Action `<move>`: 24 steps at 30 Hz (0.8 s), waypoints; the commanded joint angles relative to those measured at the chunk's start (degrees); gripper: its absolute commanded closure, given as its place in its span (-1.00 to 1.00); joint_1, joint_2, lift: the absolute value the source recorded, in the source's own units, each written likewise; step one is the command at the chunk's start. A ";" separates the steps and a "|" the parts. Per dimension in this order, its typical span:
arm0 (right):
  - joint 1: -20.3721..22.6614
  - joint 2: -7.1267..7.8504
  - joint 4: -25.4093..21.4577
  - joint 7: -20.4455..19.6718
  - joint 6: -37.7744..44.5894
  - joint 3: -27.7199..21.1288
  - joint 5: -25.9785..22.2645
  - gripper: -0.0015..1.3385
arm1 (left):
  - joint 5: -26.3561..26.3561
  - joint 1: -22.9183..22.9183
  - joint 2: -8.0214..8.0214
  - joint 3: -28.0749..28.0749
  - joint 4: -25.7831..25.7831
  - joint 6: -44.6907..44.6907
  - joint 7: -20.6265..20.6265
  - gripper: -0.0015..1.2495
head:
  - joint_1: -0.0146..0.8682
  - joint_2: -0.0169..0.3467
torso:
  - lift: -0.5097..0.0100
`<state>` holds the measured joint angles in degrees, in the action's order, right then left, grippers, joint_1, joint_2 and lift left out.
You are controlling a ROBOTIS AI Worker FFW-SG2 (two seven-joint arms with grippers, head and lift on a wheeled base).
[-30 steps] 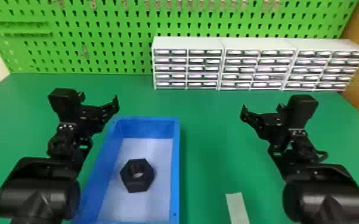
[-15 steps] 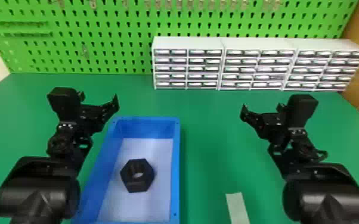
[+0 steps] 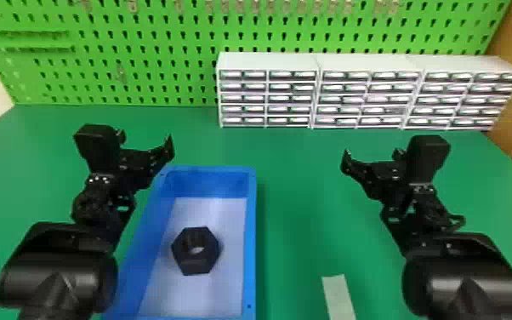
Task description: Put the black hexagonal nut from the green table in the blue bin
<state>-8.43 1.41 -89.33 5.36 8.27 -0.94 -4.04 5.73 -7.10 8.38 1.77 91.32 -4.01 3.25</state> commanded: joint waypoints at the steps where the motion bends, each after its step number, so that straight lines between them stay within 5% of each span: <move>1: -0.01 0.00 -0.06 0.00 0.08 0.06 0.00 -0.89 | -0.11 0.07 -0.03 0.34 0.00 -0.12 0.00 -0.61 | 0.59 -0.62 | 0.59; 24: -0.19 0.00 -0.06 0.00 0.25 -1.09 0.08 -0.89 | -1.69 0.78 0.06 -3.00 1.49 -0.92 0.62 -0.61 | 0.59 -0.62 | 0.59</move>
<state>-8.69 1.41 -89.34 5.36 8.55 -1.83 -3.95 4.32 -6.11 8.43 -0.59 92.70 -4.88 3.87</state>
